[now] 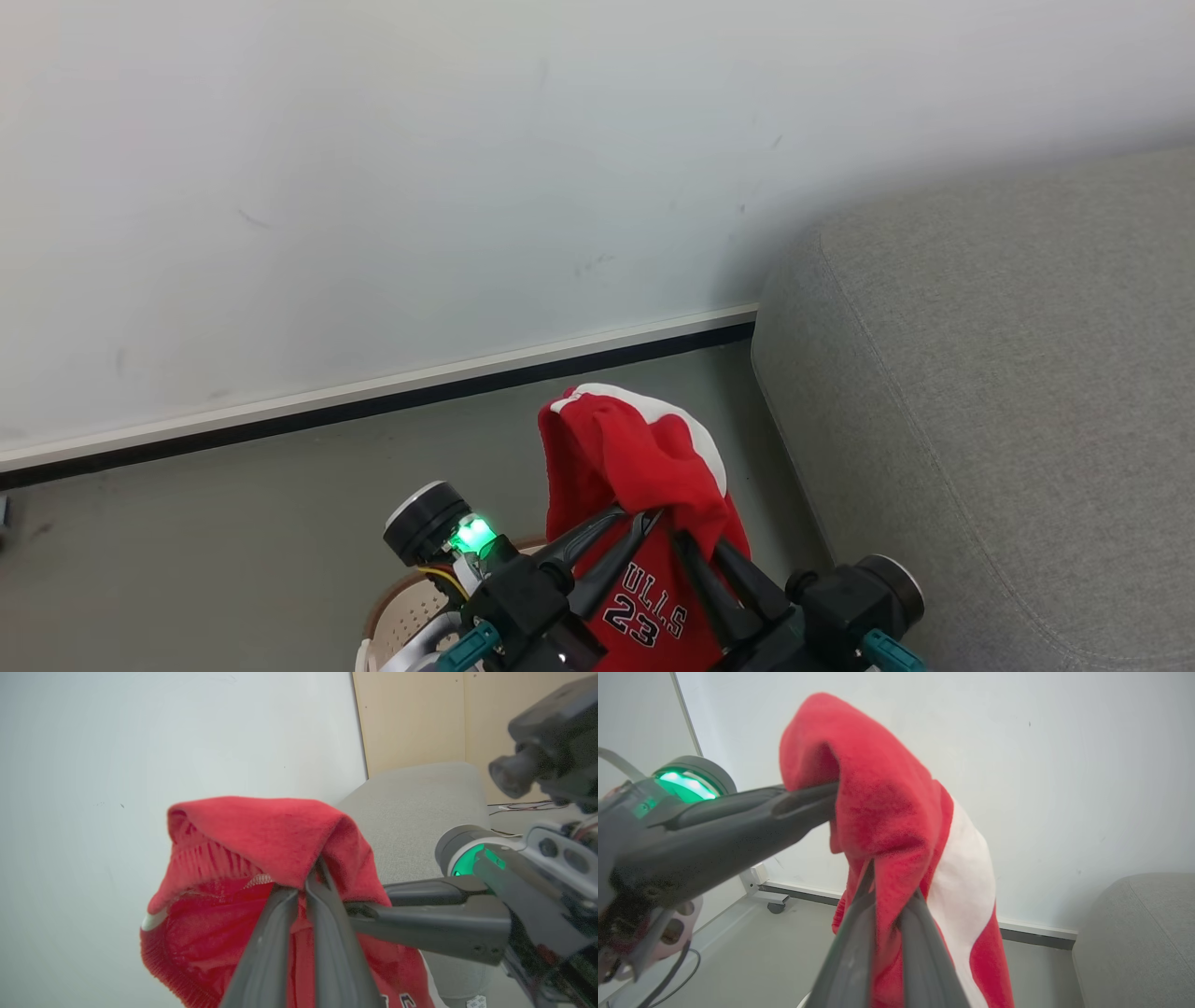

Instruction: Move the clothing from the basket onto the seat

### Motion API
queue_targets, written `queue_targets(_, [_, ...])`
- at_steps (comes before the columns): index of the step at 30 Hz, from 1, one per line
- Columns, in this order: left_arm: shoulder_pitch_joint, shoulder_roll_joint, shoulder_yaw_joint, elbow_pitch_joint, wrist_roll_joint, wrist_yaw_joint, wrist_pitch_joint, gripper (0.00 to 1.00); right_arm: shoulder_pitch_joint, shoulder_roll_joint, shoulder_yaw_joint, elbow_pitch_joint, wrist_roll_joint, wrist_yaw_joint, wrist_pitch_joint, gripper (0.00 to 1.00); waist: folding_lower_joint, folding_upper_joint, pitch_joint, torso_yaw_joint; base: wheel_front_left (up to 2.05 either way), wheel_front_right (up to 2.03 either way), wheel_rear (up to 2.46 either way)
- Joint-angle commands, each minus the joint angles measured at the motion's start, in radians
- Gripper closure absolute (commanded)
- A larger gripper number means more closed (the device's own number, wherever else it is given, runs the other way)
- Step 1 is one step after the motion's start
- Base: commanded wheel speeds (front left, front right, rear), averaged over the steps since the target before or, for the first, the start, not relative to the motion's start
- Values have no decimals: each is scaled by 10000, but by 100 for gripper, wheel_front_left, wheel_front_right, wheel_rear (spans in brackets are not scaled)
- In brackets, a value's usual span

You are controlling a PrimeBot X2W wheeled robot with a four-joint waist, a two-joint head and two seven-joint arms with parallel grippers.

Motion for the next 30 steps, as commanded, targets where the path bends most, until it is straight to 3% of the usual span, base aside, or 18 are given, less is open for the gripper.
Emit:
queue_targets(1, [-13,60,-51,89,-131,-13,-34,51,84,21,-57,-13,-27,8,-14,100,0,0,7,3,0,0,0])
queue_targets(2, [-14,74,-62,138,-179,-20,-35,0,96,28,-104,-8,-21,8,-14,100,0,0,11,2,0,0,0])
queue_targets(18, [-166,253,-379,672,-548,-29,-36,0,83,161,-698,-143,-107,8,-12,100,0,0,235,-358,0,0,0])
queue_targets(30, [-428,427,-421,703,-663,4,-34,0,-110,354,-1255,-410,-116,8,-13,100,0,0,776,-1633,0,0,0])
